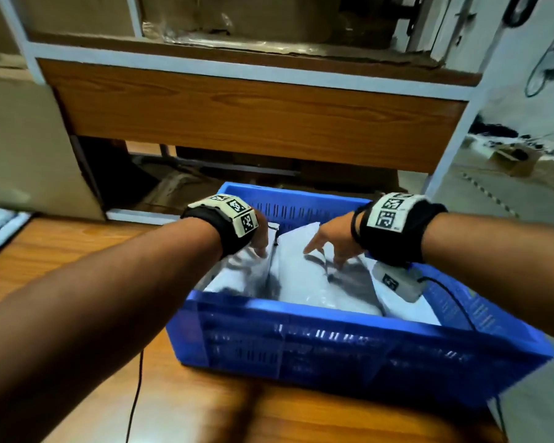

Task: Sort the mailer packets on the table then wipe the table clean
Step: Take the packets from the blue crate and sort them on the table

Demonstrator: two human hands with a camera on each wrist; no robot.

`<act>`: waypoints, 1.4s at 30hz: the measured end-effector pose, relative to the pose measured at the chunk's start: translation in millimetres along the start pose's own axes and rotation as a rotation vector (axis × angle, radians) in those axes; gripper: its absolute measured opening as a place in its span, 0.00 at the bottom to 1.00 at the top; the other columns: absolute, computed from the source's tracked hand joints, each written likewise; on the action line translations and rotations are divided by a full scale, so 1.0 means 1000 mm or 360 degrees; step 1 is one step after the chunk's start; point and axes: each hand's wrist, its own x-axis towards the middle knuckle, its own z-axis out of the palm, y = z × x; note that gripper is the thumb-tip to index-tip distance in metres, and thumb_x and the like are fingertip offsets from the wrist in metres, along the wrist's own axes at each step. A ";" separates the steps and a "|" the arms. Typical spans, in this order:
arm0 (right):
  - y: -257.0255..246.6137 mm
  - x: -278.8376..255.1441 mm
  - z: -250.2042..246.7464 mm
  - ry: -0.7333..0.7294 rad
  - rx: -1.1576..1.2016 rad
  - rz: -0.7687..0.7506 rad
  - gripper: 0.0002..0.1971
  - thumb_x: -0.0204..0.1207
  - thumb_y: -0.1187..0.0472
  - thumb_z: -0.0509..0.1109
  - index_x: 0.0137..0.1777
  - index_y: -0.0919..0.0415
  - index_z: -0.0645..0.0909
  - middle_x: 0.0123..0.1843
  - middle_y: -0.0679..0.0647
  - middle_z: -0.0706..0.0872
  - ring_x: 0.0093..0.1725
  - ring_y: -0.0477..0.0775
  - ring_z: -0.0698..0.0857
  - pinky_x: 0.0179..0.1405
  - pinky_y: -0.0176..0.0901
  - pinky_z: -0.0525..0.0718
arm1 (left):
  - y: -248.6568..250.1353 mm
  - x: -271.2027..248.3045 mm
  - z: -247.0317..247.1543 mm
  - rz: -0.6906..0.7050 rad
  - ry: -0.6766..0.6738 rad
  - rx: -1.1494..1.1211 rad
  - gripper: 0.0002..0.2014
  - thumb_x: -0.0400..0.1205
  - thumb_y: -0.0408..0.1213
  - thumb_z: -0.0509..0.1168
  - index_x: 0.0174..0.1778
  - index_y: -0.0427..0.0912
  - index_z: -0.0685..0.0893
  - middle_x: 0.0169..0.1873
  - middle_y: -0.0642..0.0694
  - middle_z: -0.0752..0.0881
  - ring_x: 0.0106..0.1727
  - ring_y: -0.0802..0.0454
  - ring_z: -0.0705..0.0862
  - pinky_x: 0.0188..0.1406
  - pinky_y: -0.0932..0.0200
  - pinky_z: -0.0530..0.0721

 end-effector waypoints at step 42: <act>0.066 0.023 0.079 0.0193 0.0750 0.0320 0.52 0.70 0.41 0.76 0.86 0.49 0.45 0.86 0.49 0.53 0.84 0.52 0.56 0.80 0.45 0.52 | 0.018 0.019 0.030 0.0298 -0.0137 -0.0599 0.61 0.63 0.62 0.78 0.85 0.55 0.44 0.84 0.44 0.56 0.83 0.41 0.57 0.82 0.44 0.55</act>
